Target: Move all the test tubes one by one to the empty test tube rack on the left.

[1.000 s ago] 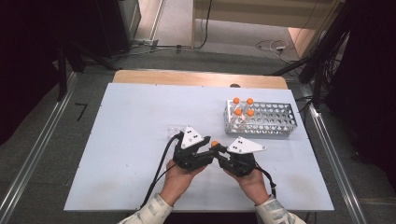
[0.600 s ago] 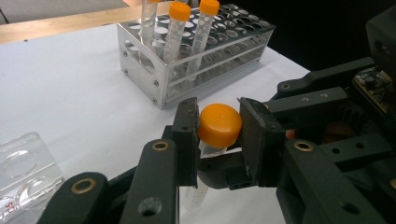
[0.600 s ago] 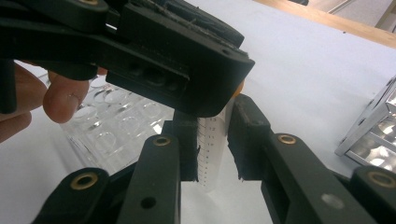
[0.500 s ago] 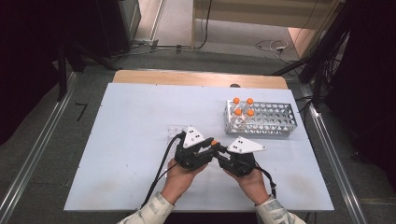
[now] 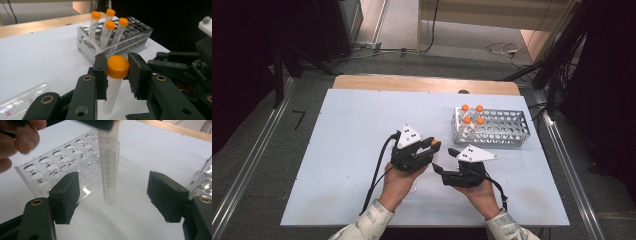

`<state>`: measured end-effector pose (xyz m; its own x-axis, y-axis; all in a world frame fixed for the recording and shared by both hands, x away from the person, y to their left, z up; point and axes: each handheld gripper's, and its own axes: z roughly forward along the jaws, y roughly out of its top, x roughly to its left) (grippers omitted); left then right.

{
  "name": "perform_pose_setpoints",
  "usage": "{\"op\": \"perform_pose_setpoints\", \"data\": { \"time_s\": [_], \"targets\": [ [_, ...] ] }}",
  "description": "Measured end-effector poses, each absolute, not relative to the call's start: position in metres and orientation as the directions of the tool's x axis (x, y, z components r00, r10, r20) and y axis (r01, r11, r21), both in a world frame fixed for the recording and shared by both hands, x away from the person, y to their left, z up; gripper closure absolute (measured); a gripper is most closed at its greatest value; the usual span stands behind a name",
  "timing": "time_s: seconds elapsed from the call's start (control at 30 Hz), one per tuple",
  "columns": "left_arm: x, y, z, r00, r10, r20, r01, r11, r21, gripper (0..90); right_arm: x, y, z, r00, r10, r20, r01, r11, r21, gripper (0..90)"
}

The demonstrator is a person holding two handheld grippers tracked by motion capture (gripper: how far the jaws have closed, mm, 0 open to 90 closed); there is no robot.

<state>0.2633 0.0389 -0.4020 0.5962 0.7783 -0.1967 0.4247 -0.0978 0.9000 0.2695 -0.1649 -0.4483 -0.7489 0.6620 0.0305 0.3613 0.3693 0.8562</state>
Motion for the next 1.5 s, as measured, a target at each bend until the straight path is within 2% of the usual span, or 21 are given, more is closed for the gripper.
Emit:
{"op": "perform_pose_setpoints", "data": {
  "time_s": [0.67, 1.23, 1.5],
  "targets": [
    [0.275, 0.084, -0.379, 0.491, 0.847, -0.202, 0.399, -0.012, 0.917, 69.3, 0.271, -0.167, -0.449, -0.737, 0.675, 0.034, 0.374, 0.365, 0.853, 24.6],
    [0.281, 0.093, -0.385, 0.452, 0.874, -0.179, 0.412, -0.027, 0.911, 69.2, 0.272, -0.168, -0.45, -0.733, 0.68, 0.037, 0.378, 0.362, 0.852, 24.7],
    [0.282, 0.084, -0.4, 0.45, 0.882, -0.135, 0.431, -0.082, 0.899, 69.2, 0.272, -0.168, -0.45, -0.734, 0.679, 0.035, 0.377, 0.363, 0.852, 24.7]
  ]
}}
